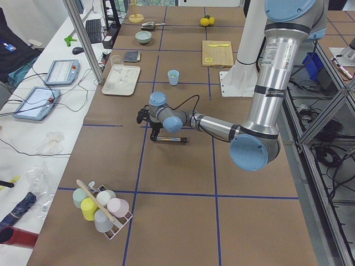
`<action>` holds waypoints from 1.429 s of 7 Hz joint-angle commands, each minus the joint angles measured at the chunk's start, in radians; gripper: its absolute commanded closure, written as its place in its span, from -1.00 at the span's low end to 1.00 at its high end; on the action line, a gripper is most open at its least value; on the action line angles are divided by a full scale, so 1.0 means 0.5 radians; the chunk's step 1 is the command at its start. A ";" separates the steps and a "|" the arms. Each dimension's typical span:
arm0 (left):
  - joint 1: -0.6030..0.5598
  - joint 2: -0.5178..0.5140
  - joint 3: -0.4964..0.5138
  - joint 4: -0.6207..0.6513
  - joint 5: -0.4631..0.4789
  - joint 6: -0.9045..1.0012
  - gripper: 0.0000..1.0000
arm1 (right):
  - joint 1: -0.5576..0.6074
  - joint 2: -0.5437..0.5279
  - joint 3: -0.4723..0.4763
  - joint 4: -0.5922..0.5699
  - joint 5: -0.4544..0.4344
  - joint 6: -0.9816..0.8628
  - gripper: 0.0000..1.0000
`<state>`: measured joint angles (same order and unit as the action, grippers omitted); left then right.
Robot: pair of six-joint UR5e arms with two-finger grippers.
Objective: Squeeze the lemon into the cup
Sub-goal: 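Reach the left gripper to the black-handled steel muddler and grasp it, then lift the muddler upright with the left gripper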
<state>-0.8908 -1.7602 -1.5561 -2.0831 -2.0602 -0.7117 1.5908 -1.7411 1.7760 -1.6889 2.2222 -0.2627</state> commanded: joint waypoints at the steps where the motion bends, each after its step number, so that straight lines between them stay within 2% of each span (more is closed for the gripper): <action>1: 0.005 0.007 0.007 -0.003 -0.006 0.000 -0.29 | 0.000 0.000 -0.002 0.000 0.001 0.001 -1.00; 8: 0.008 0.008 0.035 0.003 -0.015 -0.012 -0.21 | 0.000 0.000 -0.018 0.000 0.007 -0.008 -1.00; 10: 0.014 0.004 0.035 0.003 -0.015 -0.028 -0.11 | 0.000 0.000 -0.018 0.000 0.001 -0.012 -1.00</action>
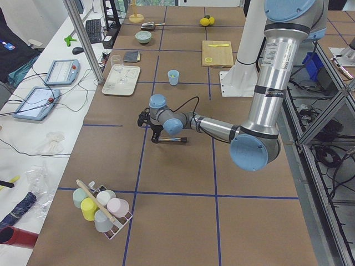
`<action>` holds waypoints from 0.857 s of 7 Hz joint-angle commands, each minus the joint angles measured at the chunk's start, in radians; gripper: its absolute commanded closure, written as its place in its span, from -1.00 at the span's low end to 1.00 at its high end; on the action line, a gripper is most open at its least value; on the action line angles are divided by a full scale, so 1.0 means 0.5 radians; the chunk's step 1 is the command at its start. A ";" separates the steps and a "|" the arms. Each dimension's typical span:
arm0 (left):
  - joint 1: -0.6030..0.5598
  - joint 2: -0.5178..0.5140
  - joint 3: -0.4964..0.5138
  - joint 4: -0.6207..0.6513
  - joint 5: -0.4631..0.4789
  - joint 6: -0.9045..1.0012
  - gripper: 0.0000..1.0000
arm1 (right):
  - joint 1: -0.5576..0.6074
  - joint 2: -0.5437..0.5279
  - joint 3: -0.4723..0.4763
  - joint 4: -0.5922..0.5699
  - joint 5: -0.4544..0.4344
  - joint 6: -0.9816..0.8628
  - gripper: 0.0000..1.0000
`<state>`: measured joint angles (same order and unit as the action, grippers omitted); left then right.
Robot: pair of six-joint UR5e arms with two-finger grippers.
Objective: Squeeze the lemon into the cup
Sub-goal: 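Lift the muddler upright with the left gripper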
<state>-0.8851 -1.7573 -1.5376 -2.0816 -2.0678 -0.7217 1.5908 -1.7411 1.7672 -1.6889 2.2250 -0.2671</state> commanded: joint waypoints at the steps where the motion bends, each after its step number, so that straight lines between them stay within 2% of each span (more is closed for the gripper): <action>1: 0.003 -0.001 -0.002 -0.003 -0.003 -0.008 0.23 | 0.003 0.000 -0.003 0.000 -0.005 -0.003 -1.00; 6: 0.003 -0.004 -0.005 0.000 -0.003 -0.005 0.25 | 0.003 0.000 -0.003 0.000 -0.008 0.007 -1.00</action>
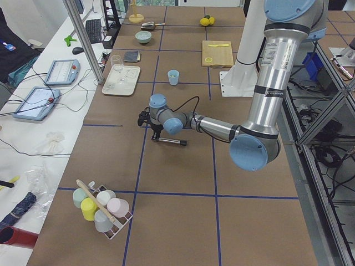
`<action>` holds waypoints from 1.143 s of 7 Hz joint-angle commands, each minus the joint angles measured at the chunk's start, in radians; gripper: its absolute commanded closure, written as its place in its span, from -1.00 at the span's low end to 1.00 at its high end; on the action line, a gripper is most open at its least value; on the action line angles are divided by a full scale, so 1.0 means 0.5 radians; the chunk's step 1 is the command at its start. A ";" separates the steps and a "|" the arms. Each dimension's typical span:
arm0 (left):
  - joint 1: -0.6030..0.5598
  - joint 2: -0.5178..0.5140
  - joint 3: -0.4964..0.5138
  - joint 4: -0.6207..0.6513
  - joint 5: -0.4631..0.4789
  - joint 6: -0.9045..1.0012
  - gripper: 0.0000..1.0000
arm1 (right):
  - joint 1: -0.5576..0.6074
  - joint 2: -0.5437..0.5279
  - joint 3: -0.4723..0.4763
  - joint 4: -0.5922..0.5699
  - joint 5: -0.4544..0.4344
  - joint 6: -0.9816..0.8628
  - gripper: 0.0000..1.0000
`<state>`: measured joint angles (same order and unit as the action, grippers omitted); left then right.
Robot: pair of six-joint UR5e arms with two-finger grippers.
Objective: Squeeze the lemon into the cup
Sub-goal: 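Lift the muddler upright with the left gripper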
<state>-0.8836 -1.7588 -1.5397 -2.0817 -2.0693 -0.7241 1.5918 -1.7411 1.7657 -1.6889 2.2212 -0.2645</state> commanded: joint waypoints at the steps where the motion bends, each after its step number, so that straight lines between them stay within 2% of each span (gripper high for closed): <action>1: 0.000 -0.001 -0.007 0.003 0.000 0.000 0.30 | 0.001 0.000 0.000 0.000 0.000 0.001 -1.00; 3: -0.003 0.005 -0.037 0.015 -0.003 0.006 0.87 | 0.001 0.000 0.000 0.000 0.000 0.001 -1.00; 4: -0.003 0.008 -0.056 0.015 -0.003 0.012 0.97 | 0.001 0.000 -0.003 0.000 0.000 0.001 -1.00; 6: -0.003 0.008 -0.081 0.015 -0.003 0.018 0.97 | 0.001 0.000 -0.009 0.000 0.000 0.004 -1.00; 7: -0.012 0.008 -0.150 0.034 -0.003 0.018 0.97 | -0.002 0.000 -0.012 0.000 0.000 0.004 -1.00; 8: -0.009 -0.004 -0.297 0.198 -0.003 0.018 0.97 | 0.001 0.000 -0.012 0.000 0.000 0.007 -1.00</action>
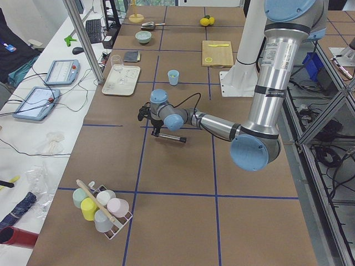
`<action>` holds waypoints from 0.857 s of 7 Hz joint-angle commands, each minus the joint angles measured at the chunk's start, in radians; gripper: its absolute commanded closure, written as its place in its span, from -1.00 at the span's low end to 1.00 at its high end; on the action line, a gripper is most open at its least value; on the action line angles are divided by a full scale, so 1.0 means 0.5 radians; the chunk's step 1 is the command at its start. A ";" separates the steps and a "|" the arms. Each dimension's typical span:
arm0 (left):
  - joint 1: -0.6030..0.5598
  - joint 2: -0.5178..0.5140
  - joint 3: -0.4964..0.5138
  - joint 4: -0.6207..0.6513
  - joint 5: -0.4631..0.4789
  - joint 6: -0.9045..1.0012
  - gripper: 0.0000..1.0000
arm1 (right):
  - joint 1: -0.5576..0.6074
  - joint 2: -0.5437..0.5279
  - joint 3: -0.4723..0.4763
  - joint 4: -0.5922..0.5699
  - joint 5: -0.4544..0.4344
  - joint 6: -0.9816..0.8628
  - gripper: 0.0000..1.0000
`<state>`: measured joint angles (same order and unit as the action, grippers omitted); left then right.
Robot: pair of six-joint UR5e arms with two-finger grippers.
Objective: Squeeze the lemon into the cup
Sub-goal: 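Lift the muddler upright with the left gripper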
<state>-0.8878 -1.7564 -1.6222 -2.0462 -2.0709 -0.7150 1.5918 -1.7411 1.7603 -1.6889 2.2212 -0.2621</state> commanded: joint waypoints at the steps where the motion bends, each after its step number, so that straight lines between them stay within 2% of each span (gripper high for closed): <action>1: -0.001 -0.015 -0.270 0.207 0.003 0.000 0.98 | 0.001 0.000 0.001 0.000 0.000 0.003 -1.00; 2: -0.001 -0.046 -0.323 0.196 0.015 0.006 1.00 | 0.001 0.000 -0.002 0.000 0.000 0.003 -1.00; 5: -0.004 -0.306 -0.486 0.169 0.025 0.010 1.00 | -0.002 0.000 -0.008 0.000 0.000 -0.001 -1.00; 6: -0.004 -0.377 -0.517 0.074 0.028 0.013 1.00 | 0.001 0.003 -0.008 0.000 -0.003 0.006 -1.00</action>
<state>-0.8896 -1.8988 -1.8523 -1.9706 -2.0587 -0.7102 1.5913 -1.7407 1.7568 -1.6889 2.2208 -0.2623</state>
